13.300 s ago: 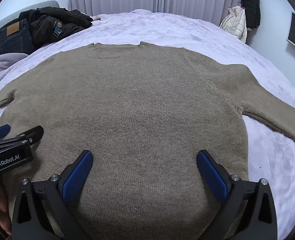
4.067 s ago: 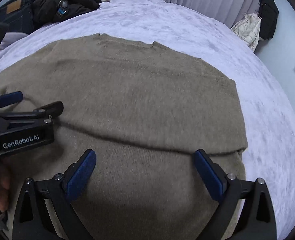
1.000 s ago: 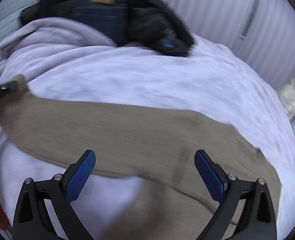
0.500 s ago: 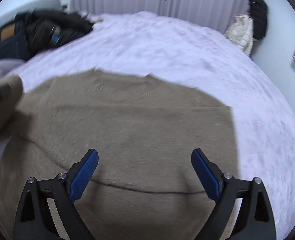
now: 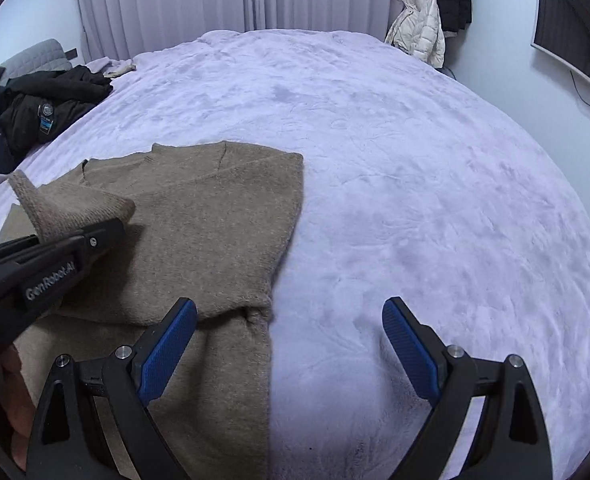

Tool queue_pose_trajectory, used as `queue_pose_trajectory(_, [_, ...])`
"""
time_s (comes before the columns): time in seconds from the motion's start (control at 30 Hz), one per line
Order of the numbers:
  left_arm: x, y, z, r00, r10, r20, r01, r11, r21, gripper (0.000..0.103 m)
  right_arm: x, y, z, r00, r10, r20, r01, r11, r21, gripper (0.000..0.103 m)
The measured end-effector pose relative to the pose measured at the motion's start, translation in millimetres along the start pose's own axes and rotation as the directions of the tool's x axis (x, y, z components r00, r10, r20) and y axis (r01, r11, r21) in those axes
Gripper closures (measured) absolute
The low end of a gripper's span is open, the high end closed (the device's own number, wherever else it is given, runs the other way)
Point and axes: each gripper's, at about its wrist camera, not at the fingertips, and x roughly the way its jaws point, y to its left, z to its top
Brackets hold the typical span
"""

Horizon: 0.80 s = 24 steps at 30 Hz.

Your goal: Fold small clothes

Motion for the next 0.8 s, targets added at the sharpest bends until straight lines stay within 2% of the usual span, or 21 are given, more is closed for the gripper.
queue_pose_trajectory(0.03, [3.9, -1.6, -1.9, 1.000, 0.004, -0.018, -0.003, 1.000, 0.013, 0.097, 1.3, -3.2, -1.6, 1.000, 0.011, -0.001, -0.011, 1.000, 0.008, 0.008])
queue_pose_trajectory(0.07, [2.2, -2.1, -3.6, 1.000, 0.006, -0.007, -0.006, 1.000, 0.026, 0.082, 2.1, -6.3, -2.7, 1.000, 0.025, -0.001, -0.024, 1.000, 0.016, 0.008])
queue_pose_trajectory(0.1, [-1.5, -2.7, -4.8, 1.000, -0.003, 0.003, 0.003, 0.999, 0.036, 0.042, 2.9, -9.4, -3.5, 0.999, 0.039, 0.000, -0.039, 0.999, 0.024, 0.008])
queue_pose_trajectory(0.13, [-8.0, -2.5, -5.7, 1.000, -0.003, 0.019, 0.002, 0.999, 0.035, 0.017, 3.1, -12.1, -4.9, 0.999, 0.050, 0.000, -0.050, 0.998, 0.034, 0.008])
queue_pose_trajectory(0.17, [-19.2, -0.7, -6.9, 0.998, 0.001, 0.068, -0.003, 1.000, 0.023, 0.001, 3.8, -13.5, -5.5, 0.998, 0.059, -0.001, -0.059, 0.997, 0.043, 0.008])
queue_pose_trajectory(0.2, [-31.2, 2.3, -8.3, 0.992, -0.020, 0.125, 0.018, 1.000, 0.014, 0.001, 3.4, -15.2, -5.9, 0.997, 0.072, 0.003, -0.072, 0.996, 0.052, 0.008])
queue_pose_trajectory(0.23, [-41.9, 6.3, -8.9, 0.988, -0.057, 0.144, 0.056, 0.998, 0.015, 0.001, 2.5, -16.0, -5.8, 0.997, 0.083, 0.008, -0.083, 0.995, 0.056, 0.008])
queue_pose_trajectory(0.3, [-53.7, 15.5, -7.2, 0.986, -0.110, 0.125, 0.108, 0.994, 0.024, 0.001, -0.9, -14.8, -5.8, 0.995, 0.100, 0.023, -0.101, 0.993, 0.059, 0.008])
queue_pose_trajectory(0.37, [-66.9, 34.6, -11.2, 0.981, -0.123, 0.148, 0.123, 0.992, 0.010, 0.001, -3.5, -11.3, -5.0, 0.992, 0.120, 0.032, -0.121, 0.991, 0.048, 0.008])
queue_pose_trajectory(0.43, [-74.3, 63.3, -16.1, 0.980, -0.105, 0.167, 0.111, 0.993, -0.027, 0.001, -6.4, -5.6, -4.5, 0.988, 0.146, 0.041, -0.147, 0.989, 0.027, 0.008])
queue_pose_trajectory(0.53, [-73.6, 111.5, -19.1, 0.987, -0.028, 0.159, 0.051, 0.989, -0.138, 0.001, -8.7, 8.6, -0.8, 0.982, 0.185, 0.050, -0.185, 0.983, -0.009, 0.008])
queue_pose_trajectory(0.6, [-67.2, 144.8, -24.8, 0.989, 0.004, 0.147, 0.031, 0.972, -0.233, 0.001, -10.0, 20.8, 3.8, 0.977, 0.208, 0.049, -0.207, 0.978, -0.027, 0.008])
queue_pose_trajectory(0.67, [-50.1, 169.2, -30.7, 0.995, -0.007, 0.095, 0.034, 0.955, -0.295, 0.001, -10.4, 31.7, 9.1, 0.962, 0.268, 0.055, -0.267, 0.963, -0.025, 0.008])
queue_pose_trajectory(0.73, [-31.9, 182.4, -40.8, 0.999, -0.006, 0.036, 0.017, 0.947, -0.321, 0.001, 1.2, 44.3, 14.4, 0.941, 0.339, 0.013, -0.338, 0.941, -0.014, 0.008])
queue_pose_trajectory(0.77, [-26.5, 184.3, -47.0, 0.999, 0.003, 0.034, 0.008, 0.952, -0.306, 0.001, 9.6, 50.5, 16.0, 0.938, 0.346, -0.020, -0.346, 0.938, -0.009, 0.009])
queue_pose_trajectory(0.8, [-24.1, 182.6, -51.2, 0.999, 0.013, 0.044, -0.001, 0.962, -0.275, 0.001, 14.8, 54.0, 16.9, 0.945, 0.325, -0.040, -0.326, 0.945, -0.006, 0.013])
